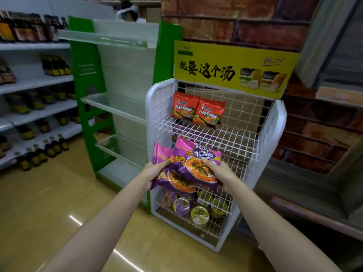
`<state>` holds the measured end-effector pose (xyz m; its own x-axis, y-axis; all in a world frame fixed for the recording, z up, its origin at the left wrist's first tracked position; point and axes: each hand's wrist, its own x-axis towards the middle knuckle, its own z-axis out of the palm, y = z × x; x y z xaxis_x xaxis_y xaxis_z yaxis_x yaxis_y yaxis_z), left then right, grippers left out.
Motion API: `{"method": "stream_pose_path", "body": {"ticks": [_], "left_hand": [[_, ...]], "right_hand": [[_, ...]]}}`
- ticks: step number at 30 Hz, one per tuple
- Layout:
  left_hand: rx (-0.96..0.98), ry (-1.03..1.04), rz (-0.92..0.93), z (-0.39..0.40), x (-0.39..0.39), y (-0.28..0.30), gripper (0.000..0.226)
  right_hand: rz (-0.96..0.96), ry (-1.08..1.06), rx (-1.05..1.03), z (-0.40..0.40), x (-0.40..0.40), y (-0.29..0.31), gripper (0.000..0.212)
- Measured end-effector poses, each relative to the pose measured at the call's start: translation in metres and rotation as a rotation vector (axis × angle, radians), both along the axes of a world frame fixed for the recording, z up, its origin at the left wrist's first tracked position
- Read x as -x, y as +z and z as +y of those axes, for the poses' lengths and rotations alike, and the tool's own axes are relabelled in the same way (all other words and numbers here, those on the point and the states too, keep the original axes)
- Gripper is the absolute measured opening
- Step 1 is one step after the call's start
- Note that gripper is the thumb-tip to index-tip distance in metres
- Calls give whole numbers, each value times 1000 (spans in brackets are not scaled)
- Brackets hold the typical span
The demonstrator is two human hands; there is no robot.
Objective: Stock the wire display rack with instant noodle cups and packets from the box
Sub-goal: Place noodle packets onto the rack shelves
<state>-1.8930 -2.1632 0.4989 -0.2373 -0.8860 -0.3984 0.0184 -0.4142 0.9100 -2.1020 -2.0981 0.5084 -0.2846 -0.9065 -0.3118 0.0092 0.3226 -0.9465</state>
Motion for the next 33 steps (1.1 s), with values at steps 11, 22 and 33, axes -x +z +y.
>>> {"method": "stream_pose_path", "body": {"ticks": [11,22,33], "left_hand": [[-59,1,-138,-70,-49,-53,33],[-99,35,-189,-157,-23,-94,27],[-227,0,-182,-264,51,-149,43]], "right_hand": [[-3,-95,-178,-50,-30,-62,45],[-181,-121,-245,-147,-8,-128,54],[-403,-279,-213,-214,41,-187,29]]}}
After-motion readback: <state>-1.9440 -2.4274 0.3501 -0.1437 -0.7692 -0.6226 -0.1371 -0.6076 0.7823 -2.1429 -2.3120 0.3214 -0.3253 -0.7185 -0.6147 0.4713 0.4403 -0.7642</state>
